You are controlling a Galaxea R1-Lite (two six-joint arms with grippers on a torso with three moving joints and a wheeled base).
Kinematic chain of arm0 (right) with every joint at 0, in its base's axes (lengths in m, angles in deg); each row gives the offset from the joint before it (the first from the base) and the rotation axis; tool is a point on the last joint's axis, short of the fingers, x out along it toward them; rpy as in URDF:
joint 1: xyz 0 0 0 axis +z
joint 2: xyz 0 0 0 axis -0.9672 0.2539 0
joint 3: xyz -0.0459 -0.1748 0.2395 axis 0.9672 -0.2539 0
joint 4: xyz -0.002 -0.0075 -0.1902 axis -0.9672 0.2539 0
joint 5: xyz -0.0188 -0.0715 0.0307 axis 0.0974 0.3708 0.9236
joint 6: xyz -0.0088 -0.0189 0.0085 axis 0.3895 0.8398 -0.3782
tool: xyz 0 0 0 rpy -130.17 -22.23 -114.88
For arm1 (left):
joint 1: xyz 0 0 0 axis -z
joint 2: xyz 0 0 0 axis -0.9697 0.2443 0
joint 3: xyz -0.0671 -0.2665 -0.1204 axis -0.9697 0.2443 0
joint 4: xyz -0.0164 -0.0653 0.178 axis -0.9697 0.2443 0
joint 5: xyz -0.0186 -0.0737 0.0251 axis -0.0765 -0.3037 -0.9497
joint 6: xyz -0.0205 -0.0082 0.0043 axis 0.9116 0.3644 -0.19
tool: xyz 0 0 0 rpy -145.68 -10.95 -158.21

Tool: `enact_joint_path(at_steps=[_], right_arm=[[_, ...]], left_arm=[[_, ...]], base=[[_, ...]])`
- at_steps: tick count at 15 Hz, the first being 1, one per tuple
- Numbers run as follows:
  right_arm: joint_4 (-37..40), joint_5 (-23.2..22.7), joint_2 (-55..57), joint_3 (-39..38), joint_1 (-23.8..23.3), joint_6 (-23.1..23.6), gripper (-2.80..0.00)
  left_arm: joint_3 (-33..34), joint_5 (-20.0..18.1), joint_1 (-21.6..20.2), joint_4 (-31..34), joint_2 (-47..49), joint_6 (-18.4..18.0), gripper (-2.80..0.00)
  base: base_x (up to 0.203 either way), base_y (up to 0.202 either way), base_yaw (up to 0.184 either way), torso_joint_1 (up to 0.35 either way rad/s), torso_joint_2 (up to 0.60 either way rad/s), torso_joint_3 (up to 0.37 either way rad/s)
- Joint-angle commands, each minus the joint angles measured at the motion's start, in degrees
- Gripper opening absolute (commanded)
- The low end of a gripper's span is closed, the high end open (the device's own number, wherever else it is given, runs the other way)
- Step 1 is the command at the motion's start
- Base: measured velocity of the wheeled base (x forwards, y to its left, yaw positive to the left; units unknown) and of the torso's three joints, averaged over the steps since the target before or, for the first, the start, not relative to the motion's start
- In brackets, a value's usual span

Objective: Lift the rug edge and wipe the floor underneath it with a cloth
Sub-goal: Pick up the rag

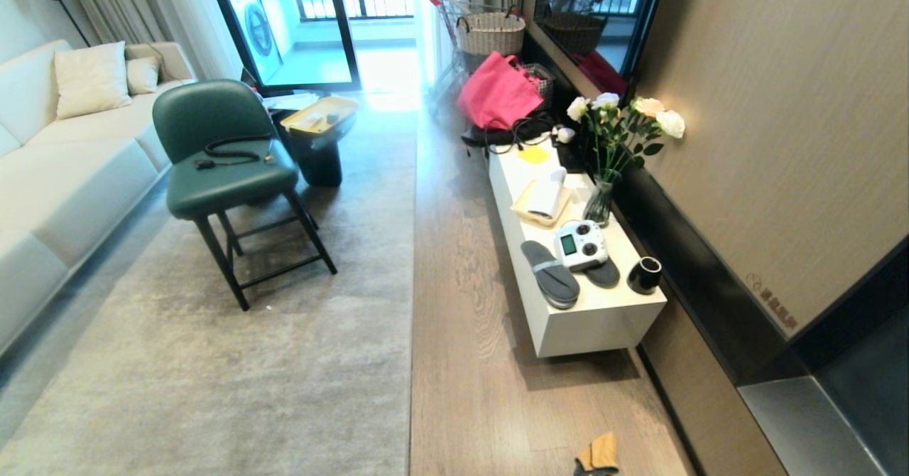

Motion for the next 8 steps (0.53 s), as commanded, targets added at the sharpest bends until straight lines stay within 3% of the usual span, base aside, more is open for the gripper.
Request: enact_joint_path(at_steps=[1, 8], right_arm=[[-0.01, -0.05, 0.07, 0.00, 0.02, 0.04, -2.80], [-0.01, -0.05, 0.07, 0.00, 0.02, 0.04, -2.80]], left_arm=[[0.04, 0.01, 0.00, -0.01, 0.00, 0.00, -2.80], [-0.01, 0.01, 0.00, -0.01, 0.00, 0.00, -2.80]], base=[[0.000, 0.000, 0.000, 0.000, 0.00, 0.000], [0.000, 0.000, 0.000, 0.000, 0.00, 0.000]])
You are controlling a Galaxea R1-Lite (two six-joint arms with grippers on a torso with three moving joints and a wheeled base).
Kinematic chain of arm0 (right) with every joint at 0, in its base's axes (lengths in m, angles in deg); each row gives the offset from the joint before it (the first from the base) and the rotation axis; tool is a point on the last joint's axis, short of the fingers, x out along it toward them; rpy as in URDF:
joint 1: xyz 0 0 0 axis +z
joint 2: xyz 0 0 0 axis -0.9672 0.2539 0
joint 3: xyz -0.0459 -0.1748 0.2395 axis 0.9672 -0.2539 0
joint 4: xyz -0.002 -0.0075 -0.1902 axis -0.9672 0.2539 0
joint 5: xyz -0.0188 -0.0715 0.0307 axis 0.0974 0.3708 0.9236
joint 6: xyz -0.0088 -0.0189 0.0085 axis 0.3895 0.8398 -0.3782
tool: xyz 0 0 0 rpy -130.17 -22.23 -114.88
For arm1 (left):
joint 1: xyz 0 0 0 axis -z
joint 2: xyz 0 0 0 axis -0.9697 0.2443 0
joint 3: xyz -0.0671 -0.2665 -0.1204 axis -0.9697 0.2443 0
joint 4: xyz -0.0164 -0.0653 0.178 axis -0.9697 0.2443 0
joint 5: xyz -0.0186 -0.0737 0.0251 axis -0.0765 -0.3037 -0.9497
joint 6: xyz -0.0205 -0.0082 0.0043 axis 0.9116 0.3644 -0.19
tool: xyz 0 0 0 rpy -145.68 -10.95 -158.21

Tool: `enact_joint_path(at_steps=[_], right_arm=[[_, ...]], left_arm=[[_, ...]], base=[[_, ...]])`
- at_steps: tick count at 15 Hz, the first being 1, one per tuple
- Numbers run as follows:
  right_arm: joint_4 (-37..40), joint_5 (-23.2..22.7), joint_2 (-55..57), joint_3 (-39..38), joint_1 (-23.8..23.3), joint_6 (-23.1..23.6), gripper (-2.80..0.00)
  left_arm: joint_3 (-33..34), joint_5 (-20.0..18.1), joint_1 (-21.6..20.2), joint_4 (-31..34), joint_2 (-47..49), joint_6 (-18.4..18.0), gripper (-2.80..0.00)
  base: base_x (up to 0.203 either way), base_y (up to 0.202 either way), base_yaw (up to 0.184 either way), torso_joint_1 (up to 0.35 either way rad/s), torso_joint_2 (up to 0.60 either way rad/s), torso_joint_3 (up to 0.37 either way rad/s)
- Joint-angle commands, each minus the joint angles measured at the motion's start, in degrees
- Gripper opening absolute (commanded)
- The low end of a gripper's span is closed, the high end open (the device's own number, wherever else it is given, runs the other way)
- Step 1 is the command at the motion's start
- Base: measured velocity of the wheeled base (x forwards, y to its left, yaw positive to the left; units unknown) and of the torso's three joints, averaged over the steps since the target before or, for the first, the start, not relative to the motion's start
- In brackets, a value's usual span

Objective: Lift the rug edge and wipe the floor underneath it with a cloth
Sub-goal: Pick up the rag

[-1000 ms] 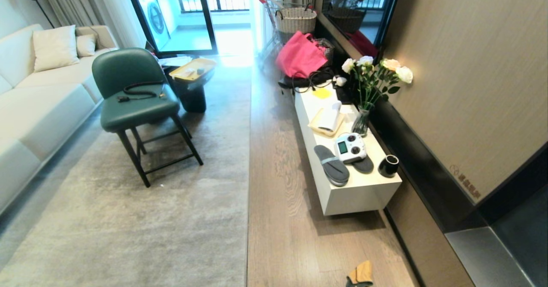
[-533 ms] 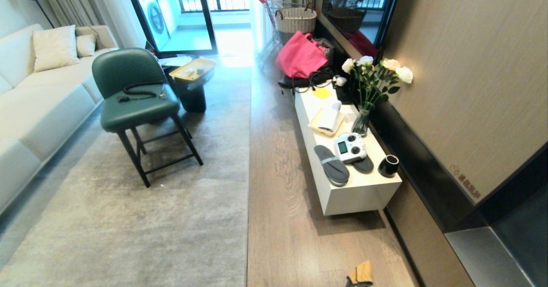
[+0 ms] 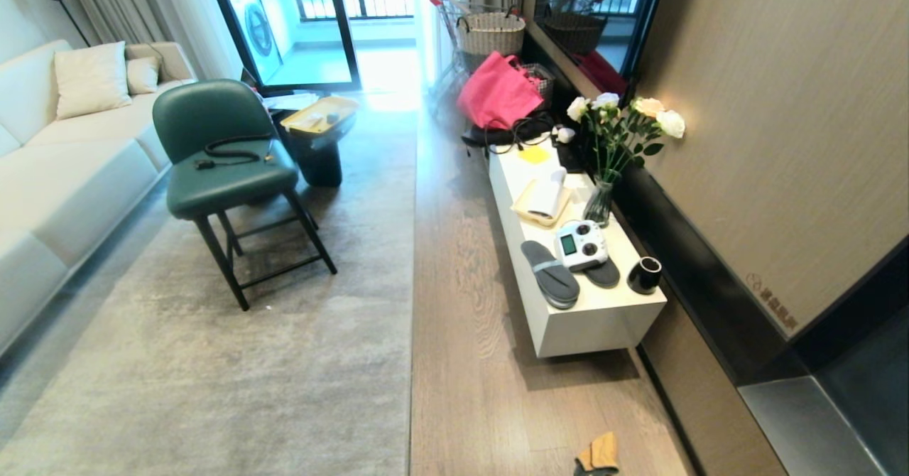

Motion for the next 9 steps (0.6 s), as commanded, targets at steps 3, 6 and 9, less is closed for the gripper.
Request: enact_joint_path(at_steps=[3, 6, 9], right_arm=[[0.01, -0.03, 0.07, 0.00, 0.02, 0.04, -2.80], [0.01, -0.03, 0.07, 0.00, 0.02, 0.04, -2.80], [0.01, -0.03, 0.07, 0.00, 0.02, 0.12, -2.80]], left_arm=[[0.02, 0.01, 0.00, -0.01, 0.00, -0.01, -2.80], [0.05, 0.01, 0.00, -0.01, 0.00, -0.01, -2.80], [0.03, 0.01, 0.00, -0.01, 0.00, -0.01, -2.80]], base=[[0.000, 0.000, 0.000, 0.000, 0.00, 0.000], [0.000, 0.000, 0.000, 0.000, 0.00, 0.000], [0.000, 0.000, 0.000, 0.000, 0.00, 0.000]])
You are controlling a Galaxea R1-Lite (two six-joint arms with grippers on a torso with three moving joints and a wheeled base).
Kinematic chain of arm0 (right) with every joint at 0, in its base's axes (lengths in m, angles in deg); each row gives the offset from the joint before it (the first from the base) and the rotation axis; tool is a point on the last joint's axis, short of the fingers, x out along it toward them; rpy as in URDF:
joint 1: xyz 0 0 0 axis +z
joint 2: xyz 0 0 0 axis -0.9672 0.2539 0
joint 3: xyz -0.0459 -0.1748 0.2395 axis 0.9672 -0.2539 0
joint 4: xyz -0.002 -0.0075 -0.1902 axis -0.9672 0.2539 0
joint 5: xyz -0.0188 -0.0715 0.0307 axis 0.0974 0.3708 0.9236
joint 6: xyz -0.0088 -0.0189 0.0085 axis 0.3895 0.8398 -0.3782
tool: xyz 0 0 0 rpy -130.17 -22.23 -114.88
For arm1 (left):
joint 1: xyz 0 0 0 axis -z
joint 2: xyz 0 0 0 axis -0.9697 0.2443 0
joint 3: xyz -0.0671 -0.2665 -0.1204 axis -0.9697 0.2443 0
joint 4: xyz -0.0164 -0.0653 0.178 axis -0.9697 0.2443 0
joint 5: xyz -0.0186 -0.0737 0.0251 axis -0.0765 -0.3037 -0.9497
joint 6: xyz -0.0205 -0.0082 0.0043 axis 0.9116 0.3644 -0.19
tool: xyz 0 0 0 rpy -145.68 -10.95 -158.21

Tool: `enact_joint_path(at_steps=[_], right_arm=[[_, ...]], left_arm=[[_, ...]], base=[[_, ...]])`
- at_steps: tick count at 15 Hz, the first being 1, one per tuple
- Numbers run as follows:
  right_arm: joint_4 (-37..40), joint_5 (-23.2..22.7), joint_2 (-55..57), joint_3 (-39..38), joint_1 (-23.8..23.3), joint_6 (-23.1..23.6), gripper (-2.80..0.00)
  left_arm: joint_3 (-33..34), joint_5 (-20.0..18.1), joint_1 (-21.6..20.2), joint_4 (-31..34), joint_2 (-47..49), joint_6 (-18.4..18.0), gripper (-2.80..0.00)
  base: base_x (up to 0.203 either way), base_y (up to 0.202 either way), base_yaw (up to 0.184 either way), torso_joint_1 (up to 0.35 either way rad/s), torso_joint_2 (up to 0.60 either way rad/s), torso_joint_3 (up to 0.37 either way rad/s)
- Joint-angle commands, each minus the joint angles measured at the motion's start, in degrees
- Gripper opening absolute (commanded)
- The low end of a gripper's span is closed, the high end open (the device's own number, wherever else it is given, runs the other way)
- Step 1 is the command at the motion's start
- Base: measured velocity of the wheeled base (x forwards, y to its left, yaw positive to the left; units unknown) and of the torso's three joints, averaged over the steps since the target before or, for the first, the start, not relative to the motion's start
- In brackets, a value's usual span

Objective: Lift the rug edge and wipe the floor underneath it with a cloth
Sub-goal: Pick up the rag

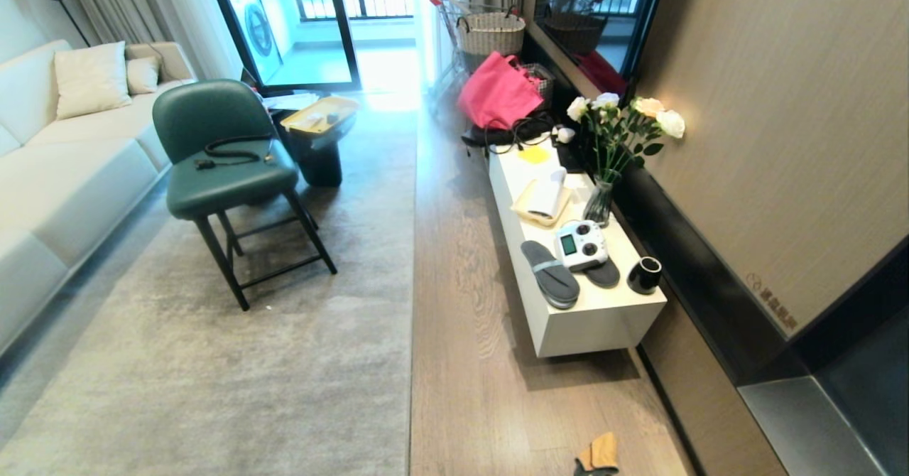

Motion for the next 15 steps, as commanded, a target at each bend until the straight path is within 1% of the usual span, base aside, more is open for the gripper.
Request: enact_joint_path(at_steps=[1, 12, 15], right_arm=[[0.08, -0.05, 0.07, 0.00, 0.02, -0.01, -2.80], [-0.01, 0.03, 0.07, 0.00, 0.02, -0.28, -2.80], [-0.01, 0.03, 0.07, 0.00, 0.02, -0.36, -2.80]], left_arm=[[-0.01, 0.01, 0.00, -0.01, 0.00, 0.00, -2.80], [-0.01, 0.01, 0.00, -0.01, 0.00, 0.00, -2.80], [-0.01, 0.01, 0.00, -0.01, 0.00, 0.00, -2.80]], base=[[0.000, 0.000, 0.000, 0.000, 0.00, 0.000], [0.000, 0.000, 0.000, 0.000, 0.00, 0.000], [0.000, 0.000, 0.000, -0.129, 0.28, 0.170]])
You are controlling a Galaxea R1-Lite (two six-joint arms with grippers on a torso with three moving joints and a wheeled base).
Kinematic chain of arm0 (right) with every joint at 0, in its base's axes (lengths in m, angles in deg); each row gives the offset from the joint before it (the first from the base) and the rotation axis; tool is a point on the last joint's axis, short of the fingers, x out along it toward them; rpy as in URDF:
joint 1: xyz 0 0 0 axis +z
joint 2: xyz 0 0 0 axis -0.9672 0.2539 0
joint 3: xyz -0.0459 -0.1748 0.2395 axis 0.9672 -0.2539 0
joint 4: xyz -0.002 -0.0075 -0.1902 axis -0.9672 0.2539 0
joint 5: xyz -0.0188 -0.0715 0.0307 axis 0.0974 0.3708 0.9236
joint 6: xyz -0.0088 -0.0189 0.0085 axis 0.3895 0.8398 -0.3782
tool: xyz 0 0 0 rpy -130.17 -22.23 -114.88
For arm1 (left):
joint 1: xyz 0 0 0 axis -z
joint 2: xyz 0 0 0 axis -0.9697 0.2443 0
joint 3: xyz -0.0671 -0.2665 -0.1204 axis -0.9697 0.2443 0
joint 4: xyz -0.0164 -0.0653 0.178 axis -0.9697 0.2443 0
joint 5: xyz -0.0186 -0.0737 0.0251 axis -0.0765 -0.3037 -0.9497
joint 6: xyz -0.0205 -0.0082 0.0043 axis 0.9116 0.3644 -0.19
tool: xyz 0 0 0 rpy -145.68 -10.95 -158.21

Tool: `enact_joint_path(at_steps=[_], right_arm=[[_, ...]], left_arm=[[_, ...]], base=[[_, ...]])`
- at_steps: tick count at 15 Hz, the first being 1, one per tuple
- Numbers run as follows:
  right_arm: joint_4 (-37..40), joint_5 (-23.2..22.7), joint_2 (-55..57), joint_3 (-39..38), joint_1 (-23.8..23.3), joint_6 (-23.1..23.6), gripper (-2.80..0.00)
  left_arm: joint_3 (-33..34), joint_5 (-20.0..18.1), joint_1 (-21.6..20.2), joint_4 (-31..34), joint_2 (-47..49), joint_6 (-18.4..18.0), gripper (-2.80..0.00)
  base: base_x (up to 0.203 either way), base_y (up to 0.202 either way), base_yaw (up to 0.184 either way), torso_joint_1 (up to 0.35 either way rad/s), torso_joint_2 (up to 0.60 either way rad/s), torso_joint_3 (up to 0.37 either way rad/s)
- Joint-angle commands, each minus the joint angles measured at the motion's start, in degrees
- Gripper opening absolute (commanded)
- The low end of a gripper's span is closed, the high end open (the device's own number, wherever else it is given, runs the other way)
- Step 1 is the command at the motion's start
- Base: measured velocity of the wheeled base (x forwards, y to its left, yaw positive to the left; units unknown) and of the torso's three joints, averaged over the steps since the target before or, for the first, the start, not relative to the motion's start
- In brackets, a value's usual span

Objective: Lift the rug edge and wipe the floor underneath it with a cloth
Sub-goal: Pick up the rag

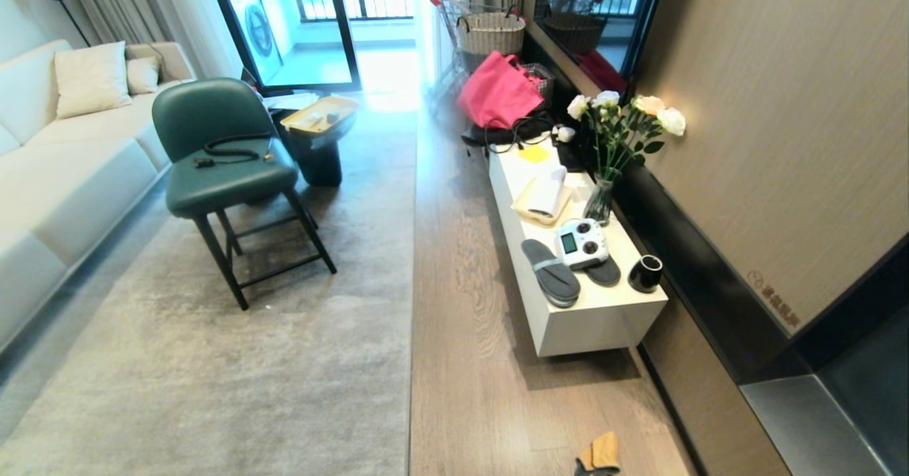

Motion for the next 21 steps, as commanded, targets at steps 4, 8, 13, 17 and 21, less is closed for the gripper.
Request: enact_joint_path(at_steps=[4, 8, 13, 17, 21], right_arm=[[-0.03, -0.03, 0.07, 0.00, 0.02, 0.01, -2.80], [0.03, -0.03, 0.07, 0.00, 0.02, 0.01, -2.80], [-0.03, -0.03, 0.07, 0.00, 0.02, 0.01, -2.80], [-0.03, -0.03, 0.07, 0.00, 0.02, 0.01, -2.80], [-0.03, -0.03, 0.07, 0.00, 0.02, 0.01, -2.80]], left_arm=[[0.01, 0.02, 0.00, -0.01, 0.00, -0.03, -2.80], [-0.02, 0.02, 0.00, -0.01, 0.00, -0.03, -2.80], [-0.04, 0.02, 0.00, -0.01, 0.00, -0.03, -2.80], [-0.04, 0.02, 0.00, -0.01, 0.00, -0.03, -2.80], [0.05, 0.02, 0.00, -0.01, 0.00, -0.03, -2.80]], base=[[0.000, 0.000, 0.000, -0.125, 0.32, 0.179], [0.000, 0.000, 0.000, -0.125, 0.33, 0.197], [0.000, 0.000, 0.000, -0.138, 0.35, 0.217], [0.000, 0.000, 0.000, -0.169, 0.46, 0.287], [0.000, 0.000, 0.000, -0.181, 0.55, 0.356]])
